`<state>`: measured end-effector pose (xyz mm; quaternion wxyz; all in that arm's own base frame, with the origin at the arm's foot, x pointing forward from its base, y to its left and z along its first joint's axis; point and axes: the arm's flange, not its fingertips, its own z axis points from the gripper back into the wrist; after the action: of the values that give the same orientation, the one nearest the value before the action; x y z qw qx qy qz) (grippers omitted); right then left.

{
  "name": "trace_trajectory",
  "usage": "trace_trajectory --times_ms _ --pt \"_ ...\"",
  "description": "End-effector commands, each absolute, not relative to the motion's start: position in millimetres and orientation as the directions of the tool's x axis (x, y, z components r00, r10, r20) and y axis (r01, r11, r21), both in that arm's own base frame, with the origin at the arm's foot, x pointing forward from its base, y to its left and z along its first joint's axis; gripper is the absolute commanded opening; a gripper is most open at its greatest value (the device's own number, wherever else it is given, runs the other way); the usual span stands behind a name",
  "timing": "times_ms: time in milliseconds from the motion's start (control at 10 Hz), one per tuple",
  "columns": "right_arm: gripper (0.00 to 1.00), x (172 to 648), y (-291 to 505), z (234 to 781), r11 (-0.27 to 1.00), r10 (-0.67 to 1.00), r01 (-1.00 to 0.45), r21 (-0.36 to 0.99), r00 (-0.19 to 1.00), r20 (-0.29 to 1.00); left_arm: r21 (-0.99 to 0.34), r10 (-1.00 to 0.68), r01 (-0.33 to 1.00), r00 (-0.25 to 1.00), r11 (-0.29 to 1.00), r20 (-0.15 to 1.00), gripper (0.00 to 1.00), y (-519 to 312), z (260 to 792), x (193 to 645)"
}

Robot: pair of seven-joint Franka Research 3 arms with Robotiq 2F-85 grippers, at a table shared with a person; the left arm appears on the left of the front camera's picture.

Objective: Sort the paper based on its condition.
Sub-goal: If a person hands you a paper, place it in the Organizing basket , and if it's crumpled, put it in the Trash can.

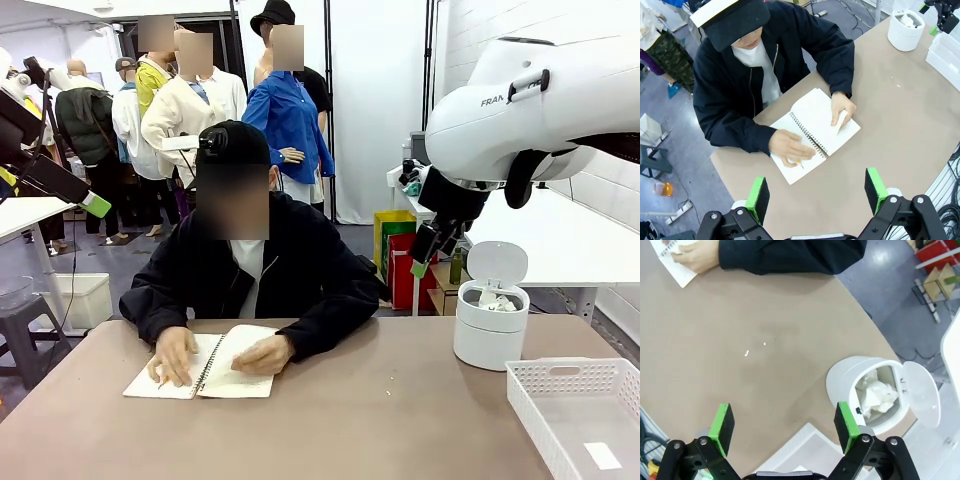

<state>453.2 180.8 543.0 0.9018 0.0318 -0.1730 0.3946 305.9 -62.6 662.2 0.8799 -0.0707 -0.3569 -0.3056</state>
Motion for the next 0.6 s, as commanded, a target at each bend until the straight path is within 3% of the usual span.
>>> trace_trajectory --times_ms 0,500 --pt "1.0 455.7 183.3 542.4 0.686 0.702 -0.723 -0.082 0.629 0.334 0.096 -0.487 0.587 0.558 0.804 0.671 1.0 -62.5 662.4 305.7" --pt "1.0 453.0 181.5 543.0 0.685 0.702 -0.724 -0.08 0.628 0.337 0.096 -0.487 0.587 0.558 0.804 0.671 1.0 -62.5 662.4 305.7"
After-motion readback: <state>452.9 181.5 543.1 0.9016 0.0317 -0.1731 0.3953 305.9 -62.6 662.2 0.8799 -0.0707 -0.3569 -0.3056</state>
